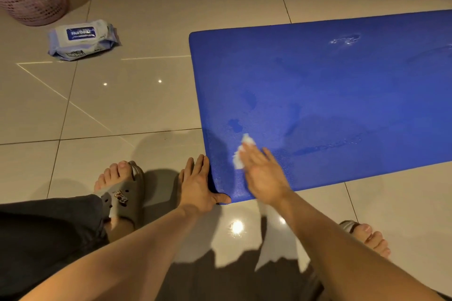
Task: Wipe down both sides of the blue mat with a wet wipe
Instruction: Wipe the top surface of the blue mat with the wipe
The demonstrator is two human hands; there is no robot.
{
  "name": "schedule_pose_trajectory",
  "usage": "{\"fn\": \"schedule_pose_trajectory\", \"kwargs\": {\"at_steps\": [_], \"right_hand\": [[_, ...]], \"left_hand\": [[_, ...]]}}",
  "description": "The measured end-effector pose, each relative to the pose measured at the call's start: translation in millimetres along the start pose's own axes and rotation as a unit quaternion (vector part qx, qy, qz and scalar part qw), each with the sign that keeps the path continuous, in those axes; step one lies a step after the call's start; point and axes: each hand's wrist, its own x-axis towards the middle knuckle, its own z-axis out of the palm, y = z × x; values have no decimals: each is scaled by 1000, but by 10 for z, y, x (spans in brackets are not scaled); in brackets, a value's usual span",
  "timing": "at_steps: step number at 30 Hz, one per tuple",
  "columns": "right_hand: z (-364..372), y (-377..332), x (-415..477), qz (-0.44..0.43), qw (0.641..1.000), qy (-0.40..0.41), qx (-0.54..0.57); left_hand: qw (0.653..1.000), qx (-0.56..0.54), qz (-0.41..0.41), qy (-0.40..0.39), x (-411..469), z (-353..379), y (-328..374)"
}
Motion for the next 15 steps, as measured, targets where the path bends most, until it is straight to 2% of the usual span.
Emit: {"fn": "schedule_pose_trajectory", "kwargs": {"at_steps": [2,6,9,12,15], "right_hand": [[-84,308,-101,89,995,36,-2],[-131,532,-100,196,979,55,-31],[-147,375,71,263,955,82,110],[-167,12,276,277,936,90,199],[-193,-396,432,207,949,70,227]], "left_hand": [[1000,11,2,2,-6,-7,7],[997,73,11,24,-34,-18,32],[995,89,22,32,-51,-28,67],[996,85,21,33,-54,-50,101],[996,78,14,31,-43,-57,118]]}}
